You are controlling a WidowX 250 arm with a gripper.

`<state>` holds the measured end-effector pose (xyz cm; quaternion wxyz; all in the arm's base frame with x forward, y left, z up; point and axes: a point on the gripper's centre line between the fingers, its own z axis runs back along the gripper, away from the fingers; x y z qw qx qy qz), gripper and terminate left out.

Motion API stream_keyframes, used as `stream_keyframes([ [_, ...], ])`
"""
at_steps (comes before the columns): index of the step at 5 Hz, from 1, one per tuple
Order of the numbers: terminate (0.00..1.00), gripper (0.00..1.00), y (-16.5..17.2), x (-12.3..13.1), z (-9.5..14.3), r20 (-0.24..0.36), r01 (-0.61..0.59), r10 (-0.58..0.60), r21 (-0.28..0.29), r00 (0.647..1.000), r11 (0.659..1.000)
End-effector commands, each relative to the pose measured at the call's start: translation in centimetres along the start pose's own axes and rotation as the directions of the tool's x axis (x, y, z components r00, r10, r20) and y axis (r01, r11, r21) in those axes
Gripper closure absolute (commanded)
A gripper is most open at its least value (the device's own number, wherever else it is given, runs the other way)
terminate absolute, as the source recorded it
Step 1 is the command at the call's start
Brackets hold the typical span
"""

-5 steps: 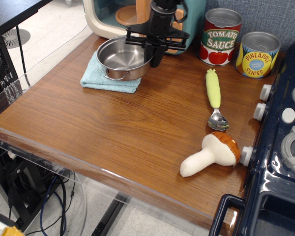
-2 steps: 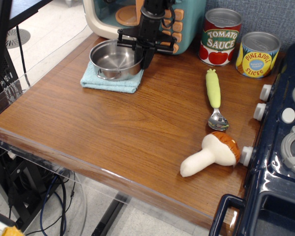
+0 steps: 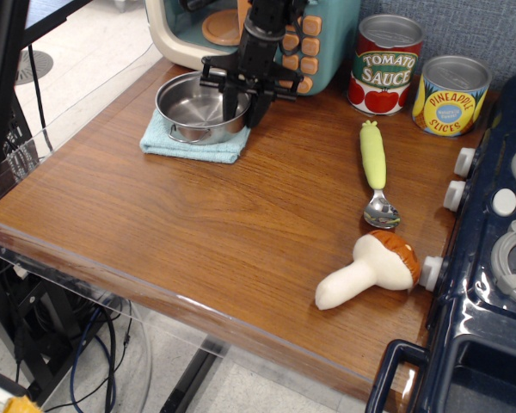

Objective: Place the pot on the blue towel

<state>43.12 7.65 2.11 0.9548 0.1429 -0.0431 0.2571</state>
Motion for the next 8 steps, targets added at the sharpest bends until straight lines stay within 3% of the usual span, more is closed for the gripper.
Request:
stream_keyframes([
  [1, 0.0, 0.0, 1.5, 0.6, 5.0, 0.101, -0.034, 0.039, -0.048, 0.994, 0.998],
  [3, 0.0, 0.0, 3.1, 0.4, 8.6, 0.163, -0.071, 0.082, -0.072, 0.983, 0.995],
  [4, 0.0, 0.0, 3.9, 0.0, 9.8, 0.178, -0.088, 0.133, -0.243, 0.975, 0.966],
  [7, 0.0, 0.0, 3.9, 0.0, 9.8, 0.178, -0.088, 0.133, -0.243, 0.975, 0.966],
  [8, 1.0, 0.0, 3.9, 0.0, 9.8, 0.178, -0.088, 0.133, -0.243, 0.975, 0.966],
])
